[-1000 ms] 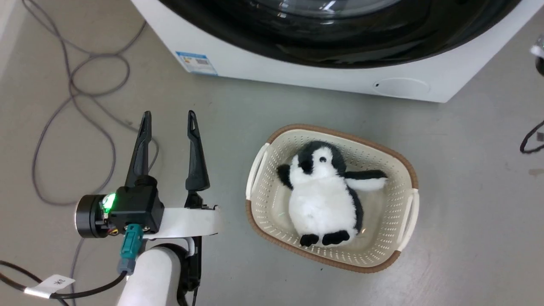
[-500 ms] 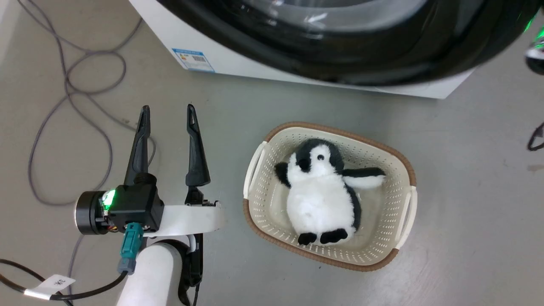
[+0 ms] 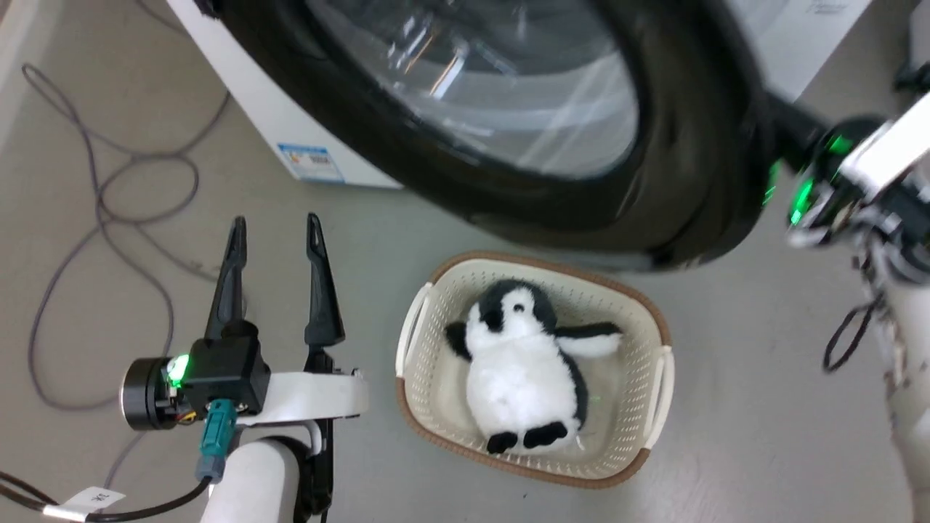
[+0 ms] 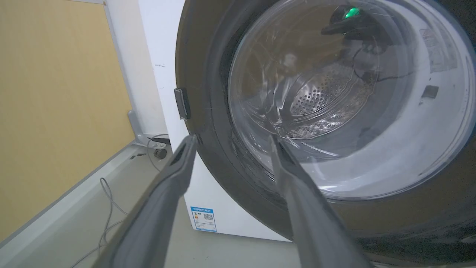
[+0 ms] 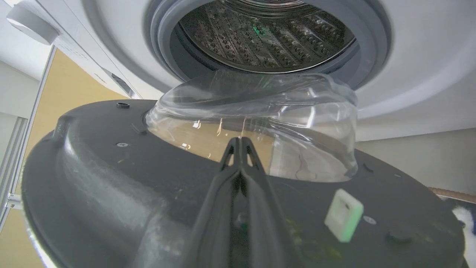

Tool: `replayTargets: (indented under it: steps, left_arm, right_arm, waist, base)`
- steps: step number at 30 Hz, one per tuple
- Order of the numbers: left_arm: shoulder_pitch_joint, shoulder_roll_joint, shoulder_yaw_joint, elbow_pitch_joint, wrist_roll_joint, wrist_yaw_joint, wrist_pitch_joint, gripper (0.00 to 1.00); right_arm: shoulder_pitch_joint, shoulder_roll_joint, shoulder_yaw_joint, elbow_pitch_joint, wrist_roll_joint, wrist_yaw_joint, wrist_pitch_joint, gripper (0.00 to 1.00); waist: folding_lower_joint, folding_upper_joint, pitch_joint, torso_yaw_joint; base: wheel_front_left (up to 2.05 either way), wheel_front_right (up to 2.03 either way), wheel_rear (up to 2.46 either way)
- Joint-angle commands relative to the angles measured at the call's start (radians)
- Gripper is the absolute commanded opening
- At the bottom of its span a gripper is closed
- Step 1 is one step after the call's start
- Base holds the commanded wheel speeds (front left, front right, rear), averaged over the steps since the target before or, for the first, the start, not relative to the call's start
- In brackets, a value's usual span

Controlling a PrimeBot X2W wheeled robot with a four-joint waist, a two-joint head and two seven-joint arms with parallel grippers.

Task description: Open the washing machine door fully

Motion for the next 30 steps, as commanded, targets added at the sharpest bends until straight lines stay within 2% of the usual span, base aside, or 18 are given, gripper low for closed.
replayTargets:
  steps: [1, 15, 30]
  left_arm:
    - [0.017, 0.001, 0.006, 0.005, 0.007, -0.006, -0.006, 1.00]
    - [0.085, 0.001, 0.028, 0.039, 0.015, -0.030, -0.006, 1.00]
    - [0.130, 0.001, 0.034, 0.067, 0.015, -0.043, -0.006, 1.00]
  right_arm:
    - [0.046, 0.011, 0.013, -0.024, 0.010, 0.001, 0.015, 0.00]
    - [0.302, 0.066, 0.092, -0.216, 0.023, 0.001, 0.069, 0.00]
    - [0.513, 0.148, 0.160, -0.374, 0.038, 0.001, 0.057, 0.00]
  waist:
    - [0.0000, 0.0000, -0.030, -0.015]
    - [0.0000, 0.0000, -0.138, -0.027]
    - [0.0000, 0.0000, -0.215, -0.004]
  base:
    - [0.00, 0.00, 0.00]
    - [0.00, 0.00, 0.00]
    - [0.00, 0.00, 0.00]
